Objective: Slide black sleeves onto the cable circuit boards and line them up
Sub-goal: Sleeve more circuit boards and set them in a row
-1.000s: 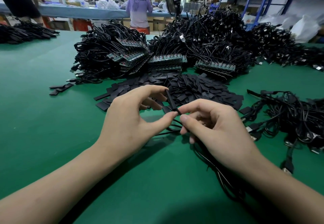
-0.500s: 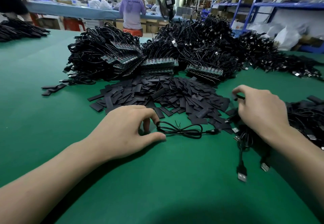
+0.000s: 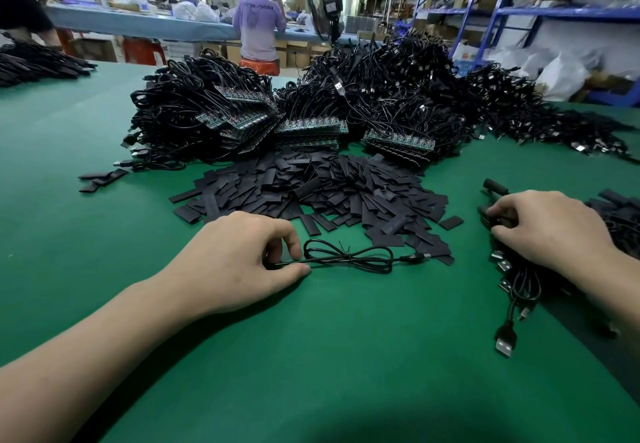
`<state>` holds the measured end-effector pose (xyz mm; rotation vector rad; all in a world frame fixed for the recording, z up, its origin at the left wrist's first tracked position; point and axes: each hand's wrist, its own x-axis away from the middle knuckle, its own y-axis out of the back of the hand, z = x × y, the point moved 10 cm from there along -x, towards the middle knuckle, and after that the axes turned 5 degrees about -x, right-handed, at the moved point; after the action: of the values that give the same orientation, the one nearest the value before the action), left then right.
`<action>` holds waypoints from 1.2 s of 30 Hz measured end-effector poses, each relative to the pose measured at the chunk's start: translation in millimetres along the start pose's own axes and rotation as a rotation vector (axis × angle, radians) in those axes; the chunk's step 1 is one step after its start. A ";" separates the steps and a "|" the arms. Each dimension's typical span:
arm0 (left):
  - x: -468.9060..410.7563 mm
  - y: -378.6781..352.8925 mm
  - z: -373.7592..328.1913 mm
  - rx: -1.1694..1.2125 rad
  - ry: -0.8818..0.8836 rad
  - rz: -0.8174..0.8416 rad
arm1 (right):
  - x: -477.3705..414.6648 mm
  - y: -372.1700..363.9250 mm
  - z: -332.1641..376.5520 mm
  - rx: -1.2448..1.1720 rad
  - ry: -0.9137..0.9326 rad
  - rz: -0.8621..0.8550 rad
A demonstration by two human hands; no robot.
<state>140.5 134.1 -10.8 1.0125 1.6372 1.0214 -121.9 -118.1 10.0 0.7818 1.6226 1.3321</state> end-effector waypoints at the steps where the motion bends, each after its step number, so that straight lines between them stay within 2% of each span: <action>1: 0.0 0.0 0.5 0.003 0.001 0.002 | -0.3 -2.2 -2.8 0.020 -0.012 0.003; 8: 0.3 -0.6 6.5 0.035 -0.050 0.079 | -2.4 -5.2 -27.6 0.113 -0.035 -0.071; 11: -2.6 -0.1 8.7 0.099 -0.108 0.111 | -5.5 -8.1 -31.3 0.162 -0.003 -0.037; 14: -5.5 6.7 2.7 0.234 -0.167 0.047 | -4.8 -1.2 -14.9 0.152 0.054 -0.009; 16: -5.2 13.7 -2.3 0.317 -0.192 -0.026 | 3.1 22.4 14.6 0.029 0.129 -0.128; 18: -3.2 19.8 -8.7 0.350 -0.223 -0.095 | 26.4 49.1 64.5 -0.242 0.287 -0.210; 21: -0.6 27.2 -22.8 0.379 -0.274 -0.173 | 72.0 64.0 153.6 -0.616 0.566 -0.066; 23: 0.8 33.0 -30.9 0.392 -0.306 -0.233 | 92.2 56.1 193.7 -0.739 0.647 0.093; 25: 1.0 38.5 -30.7 0.441 -0.295 -0.283 | 99.1 42.3 212.4 -0.848 0.647 0.247; 27: -0.2 38.4 -22.6 0.540 -0.233 -0.287 | 99.3 34.7 215.5 -0.904 0.631 0.324; 32: -4.9 21.2 1.1 0.781 -0.049 -0.242 | 86.9 30.4 193.6 -0.917 0.526 0.279; 34: -5.7 22.6 12.4 0.656 0.007 -0.293 | 80.3 24.1 181.1 -0.869 0.457 0.279; 36: -8.0 25.7 16.6 0.359 0.005 -0.321 | 74.5 16.4 168.7 -0.808 0.385 0.279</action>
<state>162.5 137.6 11.6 0.9326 1.9548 0.5275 -1.8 22.5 0.6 0.2604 1.0837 2.2320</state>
